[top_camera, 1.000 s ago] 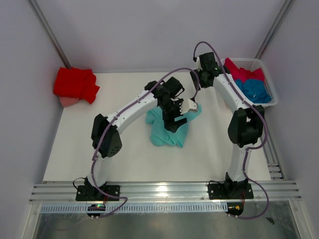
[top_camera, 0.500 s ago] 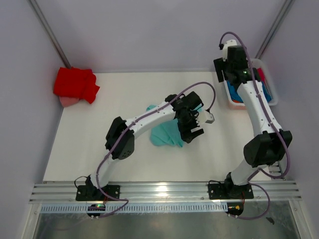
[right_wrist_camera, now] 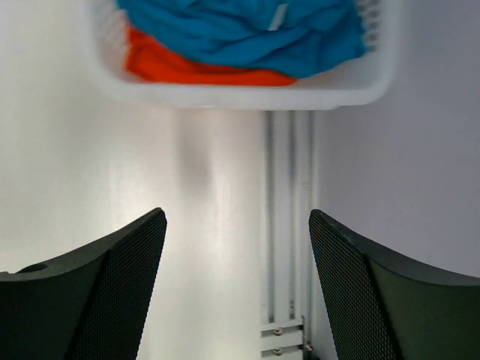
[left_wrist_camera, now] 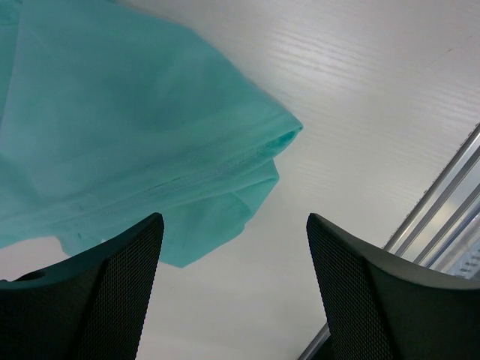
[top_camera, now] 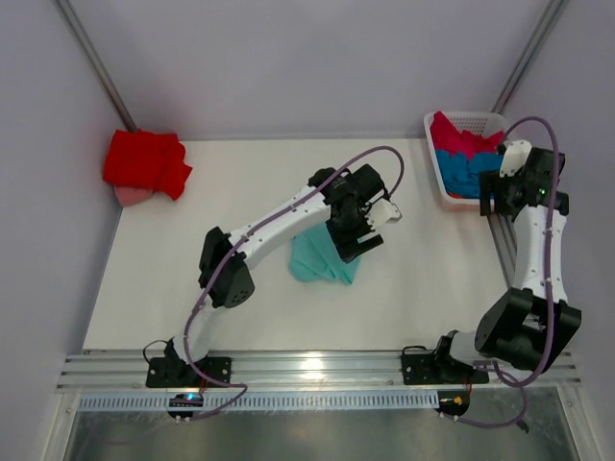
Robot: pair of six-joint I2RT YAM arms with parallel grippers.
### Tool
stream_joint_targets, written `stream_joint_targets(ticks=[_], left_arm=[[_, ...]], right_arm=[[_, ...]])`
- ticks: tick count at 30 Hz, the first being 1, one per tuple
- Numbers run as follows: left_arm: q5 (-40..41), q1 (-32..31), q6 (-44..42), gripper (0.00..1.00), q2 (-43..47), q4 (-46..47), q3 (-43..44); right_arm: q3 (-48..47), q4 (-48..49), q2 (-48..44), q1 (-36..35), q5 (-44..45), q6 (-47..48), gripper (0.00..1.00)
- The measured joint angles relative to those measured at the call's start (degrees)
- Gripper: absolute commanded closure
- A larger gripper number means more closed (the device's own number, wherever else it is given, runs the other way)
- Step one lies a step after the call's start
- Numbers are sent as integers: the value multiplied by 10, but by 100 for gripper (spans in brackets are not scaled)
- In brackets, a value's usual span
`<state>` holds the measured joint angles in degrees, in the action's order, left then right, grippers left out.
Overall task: Fold and stack the t-shirts
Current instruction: Flatten the tshirt out
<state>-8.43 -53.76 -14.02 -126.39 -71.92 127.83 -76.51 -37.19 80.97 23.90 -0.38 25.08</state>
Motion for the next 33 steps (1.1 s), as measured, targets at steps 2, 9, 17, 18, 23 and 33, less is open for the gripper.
stream_joint_targets(ticks=[2,9,17,18,23,33], left_arm=[[12,0,-2,21,6,-16,0],[1,0,-45,23,107,-38,-117],[18,0,-104,25,201,1,-283],[21,0,-104,27,200,19,-294],[33,0,-83,26,202,162,-372],[55,-20,-41,26,193,418,-463]], right_arm=[[48,-11,-42,-8,-71,6,19],[153,-32,-181,-13,-296,66,19],[188,-119,-212,-13,-435,170,19],[188,-129,-204,-13,-451,178,18],[230,-101,-168,-13,-498,165,18],[270,-11,-113,-13,-462,115,17]])
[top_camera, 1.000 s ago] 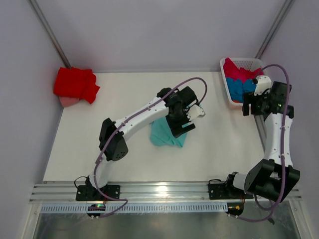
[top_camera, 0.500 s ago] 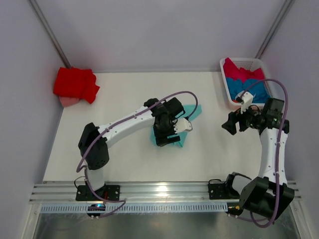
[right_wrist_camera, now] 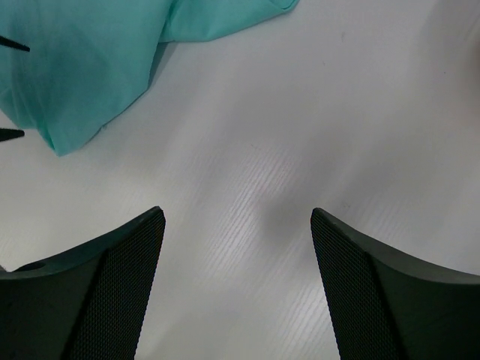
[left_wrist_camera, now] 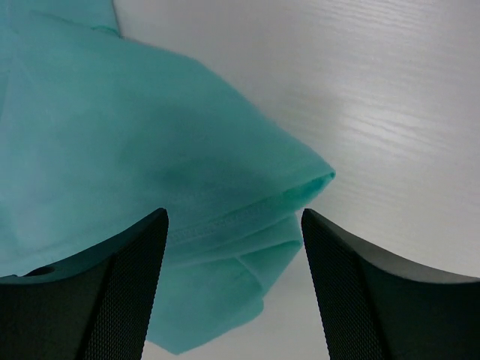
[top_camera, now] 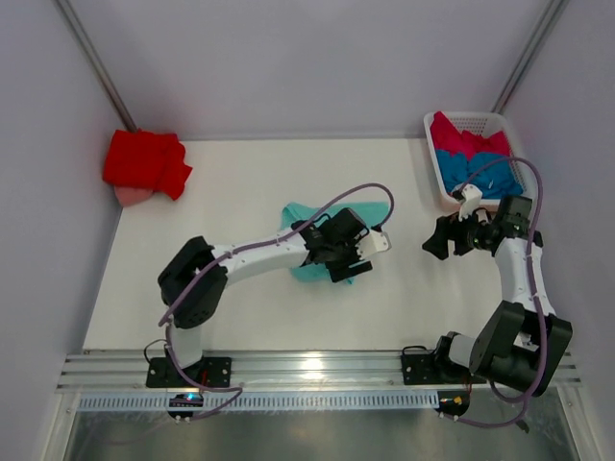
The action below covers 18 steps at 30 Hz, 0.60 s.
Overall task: Fold and stack the t-shirts
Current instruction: Flatten the tshirt out
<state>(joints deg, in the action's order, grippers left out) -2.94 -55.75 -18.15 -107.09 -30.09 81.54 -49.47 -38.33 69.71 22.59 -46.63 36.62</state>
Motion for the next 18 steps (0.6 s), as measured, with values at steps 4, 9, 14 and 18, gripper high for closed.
stream_joint_targets(ticks=[4,9,14,18], left_arm=[[59,-64,-19,25,-38,57,-17],[79,-138,-35,26,-73,76,-30],[82,-144,-37,26,-80,89,-27],[96,-142,-45,27,-84,93,-22]], right_arm=[[2,40,19,-5,21,-38,17],[9,75,19,-40,46,-59,17],[10,85,19,-52,52,-71,17],[11,88,19,-52,52,-74,17]])
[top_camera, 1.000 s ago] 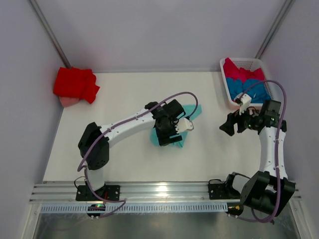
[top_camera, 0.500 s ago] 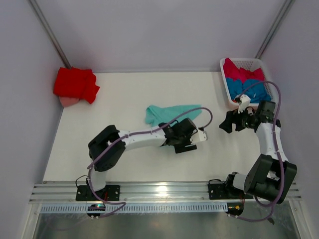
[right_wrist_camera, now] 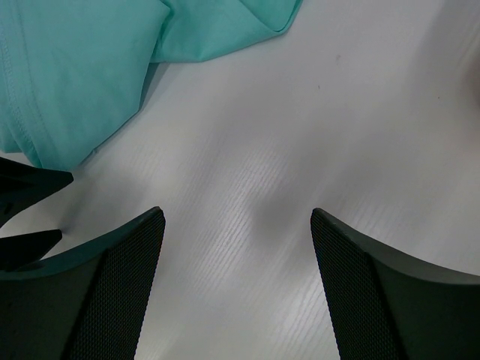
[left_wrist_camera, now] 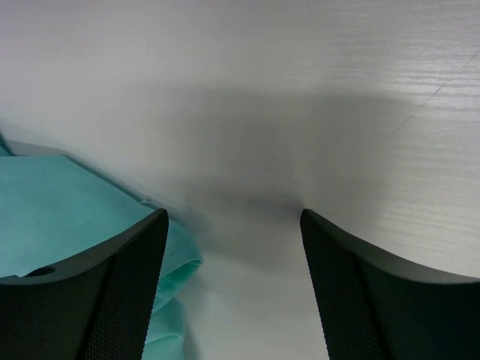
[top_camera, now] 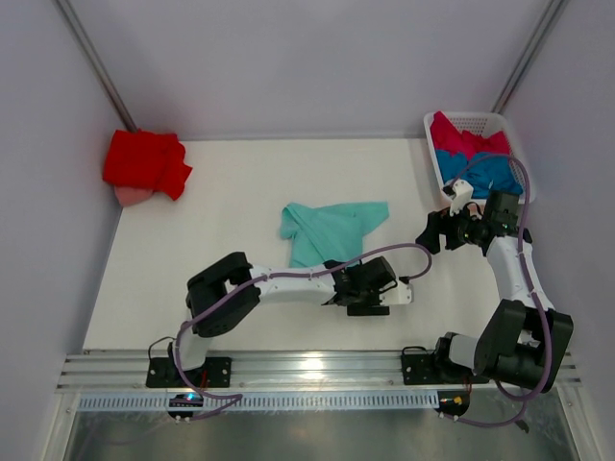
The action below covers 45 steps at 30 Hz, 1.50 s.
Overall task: Fold and stack the t-shirts
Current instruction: Flatten the tshirt out
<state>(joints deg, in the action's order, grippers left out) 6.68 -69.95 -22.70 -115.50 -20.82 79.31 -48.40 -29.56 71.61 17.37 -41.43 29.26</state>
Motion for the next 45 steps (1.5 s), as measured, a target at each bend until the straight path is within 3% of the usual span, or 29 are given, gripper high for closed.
stream_joint_targets(ticks=[24,25,27,28,29,39,45], left_arm=[[218,1,-63,34,-56,-8,50],[223,2,-63,36,-56,-18,50],[231,2,-59,60,-56,-42,52],[236,2,-56,94,-56,-56,55],[241,3,-51,100,-56,-72,58],[274,5,-41,100,-52,-123,97],[278,31,-33,100,-38,-128,187]], right_arm=[[6,0,-9,0,0,1,17],[6,0,-9,0,-1,1,17],[6,0,-9,0,-1,1,17],[6,0,-9,0,-1,1,17],[6,0,-9,0,-1,1,17],[6,0,-7,0,-5,0,17],[-9,-5,33,-24,8,0,17]])
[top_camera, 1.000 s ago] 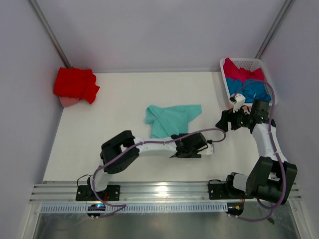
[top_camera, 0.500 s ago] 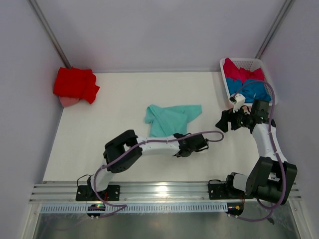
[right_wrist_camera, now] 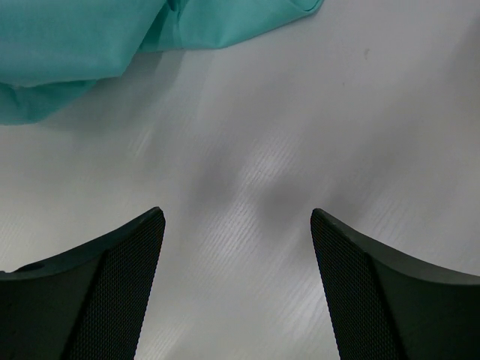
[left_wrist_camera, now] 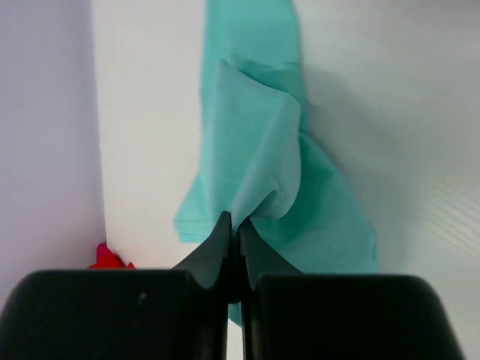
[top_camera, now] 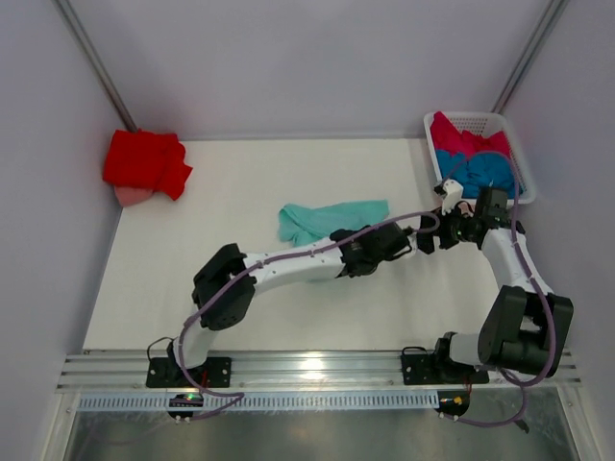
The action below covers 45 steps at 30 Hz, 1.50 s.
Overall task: Fold and stack the t-shirts
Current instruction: Flatten the tshirt out
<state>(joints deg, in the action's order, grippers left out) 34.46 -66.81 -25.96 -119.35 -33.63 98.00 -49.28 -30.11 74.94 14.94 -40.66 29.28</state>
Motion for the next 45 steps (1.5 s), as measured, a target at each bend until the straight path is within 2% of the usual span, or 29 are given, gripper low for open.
stream_joint_targets(ticks=[4,6,9,14,23,29,32,35,38,39,40,45], left_arm=[[4,26,2,100,49,-2,61],[8,36,2,100,83,-3,85],[4,42,2,100,148,-6,97],[-46,65,28,100,225,-30,131],[-124,151,72,100,268,-74,132],[-175,196,92,96,297,-83,88],[-196,197,93,91,297,-84,74],[-217,195,93,82,289,-87,64],[-232,195,92,59,273,-87,57],[-236,195,93,48,267,-87,55],[-241,195,92,44,263,-88,52],[-251,195,92,43,256,-89,41]], right_arm=[[-49,-17,62,-31,5,4,18],[-77,-22,95,-41,3,6,22],[-113,-29,135,-51,-7,11,23],[-146,-31,172,-89,-5,11,23],[-205,-15,218,-156,-5,-24,23],[-205,-14,218,-206,2,-28,23],[-204,-15,216,-218,4,-28,22],[-200,-14,209,-217,9,-30,23],[-190,-12,202,-215,14,-30,23],[-189,-12,202,-215,14,-30,23],[-188,-12,202,-215,16,-30,23],[-184,-12,202,-215,19,-30,23]])
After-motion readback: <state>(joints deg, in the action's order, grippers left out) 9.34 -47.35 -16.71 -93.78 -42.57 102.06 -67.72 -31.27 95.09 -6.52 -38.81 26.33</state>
